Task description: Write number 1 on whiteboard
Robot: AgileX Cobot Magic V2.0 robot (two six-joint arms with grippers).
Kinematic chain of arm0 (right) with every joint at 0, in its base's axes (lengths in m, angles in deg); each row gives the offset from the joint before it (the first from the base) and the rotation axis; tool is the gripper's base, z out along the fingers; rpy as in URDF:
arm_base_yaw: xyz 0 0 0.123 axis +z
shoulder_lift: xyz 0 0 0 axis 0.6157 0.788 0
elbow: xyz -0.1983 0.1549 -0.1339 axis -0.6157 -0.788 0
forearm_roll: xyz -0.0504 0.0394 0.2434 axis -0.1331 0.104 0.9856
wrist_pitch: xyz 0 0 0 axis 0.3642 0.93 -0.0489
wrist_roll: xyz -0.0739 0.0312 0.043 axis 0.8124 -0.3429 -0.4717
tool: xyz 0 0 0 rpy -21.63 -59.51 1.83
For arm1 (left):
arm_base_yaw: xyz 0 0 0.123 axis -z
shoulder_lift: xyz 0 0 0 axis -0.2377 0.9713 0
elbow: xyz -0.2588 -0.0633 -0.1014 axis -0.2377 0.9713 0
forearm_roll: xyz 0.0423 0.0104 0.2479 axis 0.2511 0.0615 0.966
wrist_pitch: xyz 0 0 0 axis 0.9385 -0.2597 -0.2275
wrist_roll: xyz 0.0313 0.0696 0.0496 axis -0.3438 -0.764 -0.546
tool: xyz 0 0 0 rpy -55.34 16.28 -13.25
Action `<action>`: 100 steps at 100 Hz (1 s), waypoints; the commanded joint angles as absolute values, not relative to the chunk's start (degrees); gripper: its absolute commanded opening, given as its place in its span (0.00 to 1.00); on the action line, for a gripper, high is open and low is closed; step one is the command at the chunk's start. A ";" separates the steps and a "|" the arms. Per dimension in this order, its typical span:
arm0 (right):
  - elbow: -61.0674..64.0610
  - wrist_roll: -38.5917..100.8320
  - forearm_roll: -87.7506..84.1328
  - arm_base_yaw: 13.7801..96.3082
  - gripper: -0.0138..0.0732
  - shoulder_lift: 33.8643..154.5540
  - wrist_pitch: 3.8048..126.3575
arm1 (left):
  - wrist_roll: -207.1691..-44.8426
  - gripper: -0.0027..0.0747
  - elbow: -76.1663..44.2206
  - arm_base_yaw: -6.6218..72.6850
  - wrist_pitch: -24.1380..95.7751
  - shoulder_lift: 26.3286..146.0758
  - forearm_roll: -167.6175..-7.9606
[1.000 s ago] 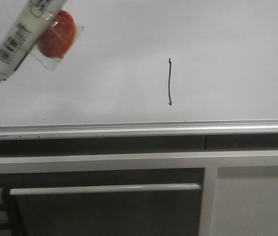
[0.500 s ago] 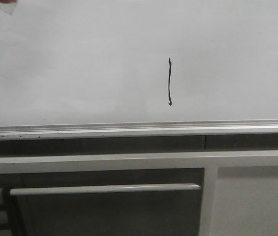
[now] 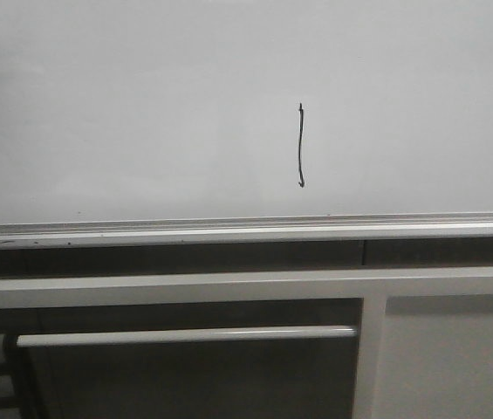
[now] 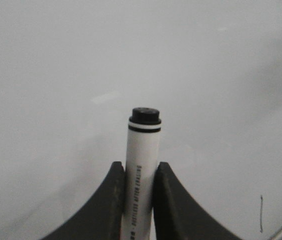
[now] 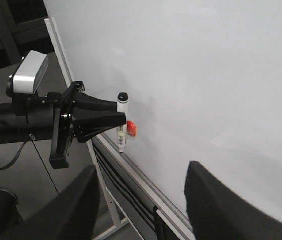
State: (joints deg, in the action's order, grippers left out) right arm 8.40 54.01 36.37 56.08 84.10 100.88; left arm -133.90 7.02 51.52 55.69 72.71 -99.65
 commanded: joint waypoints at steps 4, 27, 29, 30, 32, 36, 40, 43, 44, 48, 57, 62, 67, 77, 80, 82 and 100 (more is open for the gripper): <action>10.30 54.20 38.73 55.75 0.57 83.72 98.32 | -133.68 0.01 6.90 51.46 64.69 72.53 -100.04; 10.30 54.20 38.73 55.75 0.57 83.72 98.32 | -133.68 0.01 8.82 51.46 72.42 72.53 -102.59; 10.30 54.20 38.73 55.75 0.57 83.72 98.32 | -133.68 0.01 8.82 51.46 72.88 72.53 -103.08; 10.30 54.20 38.73 55.75 0.57 83.72 98.21 | -133.68 0.01 8.82 51.46 73.30 72.53 -103.35; 10.30 54.20 38.73 55.75 0.57 83.72 98.20 | -133.68 0.01 8.82 51.46 73.84 72.53 -103.51; 10.30 54.20 38.73 55.75 0.57 83.72 98.12 | -133.68 0.01 8.82 51.46 74.31 72.53 -103.87; 10.30 54.20 38.73 55.75 0.57 83.72 98.07 | -133.68 0.01 8.82 51.46 74.77 72.53 -104.57; 10.30 54.20 38.73 55.75 0.57 83.72 98.07 | -133.68 0.01 8.82 51.46 75.19 72.53 -105.19; 10.30 54.20 38.73 55.75 0.57 83.72 98.07 | -133.68 0.01 8.82 51.46 75.19 72.53 -105.19; 10.30 54.20 38.73 55.75 0.57 83.72 98.07 | -133.68 0.01 8.82 51.46 75.48 72.53 -105.31; 10.30 54.20 38.73 55.75 0.57 83.72 97.98 | -133.32 0.01 8.82 51.46 76.78 72.53 -105.87; 10.30 54.20 38.73 55.75 0.57 83.72 97.98 | -133.23 0.01 8.82 51.46 77.49 72.53 -105.97; 10.30 54.20 38.73 55.75 0.57 83.72 97.98 | -133.23 0.01 8.82 51.46 78.23 72.53 -106.22; 10.30 54.20 38.73 55.75 0.57 83.72 97.98 | -133.23 0.01 8.82 51.46 78.93 72.53 -106.26; 10.30 54.20 38.73 55.75 0.57 83.72 97.98 | -133.23 0.01 8.82 51.46 79.06 72.66 -106.26; 10.30 54.20 38.73 55.75 0.57 83.72 97.98 | -133.23 0.01 8.82 51.46 79.42 72.81 -106.26; 10.30 54.20 38.73 55.75 0.57 83.72 97.94 | -133.09 0.01 8.82 51.57 80.79 75.25 -106.26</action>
State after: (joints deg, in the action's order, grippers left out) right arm 8.40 54.03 36.37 56.08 84.10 100.88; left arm -133.81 10.43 51.52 77.38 74.36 -107.36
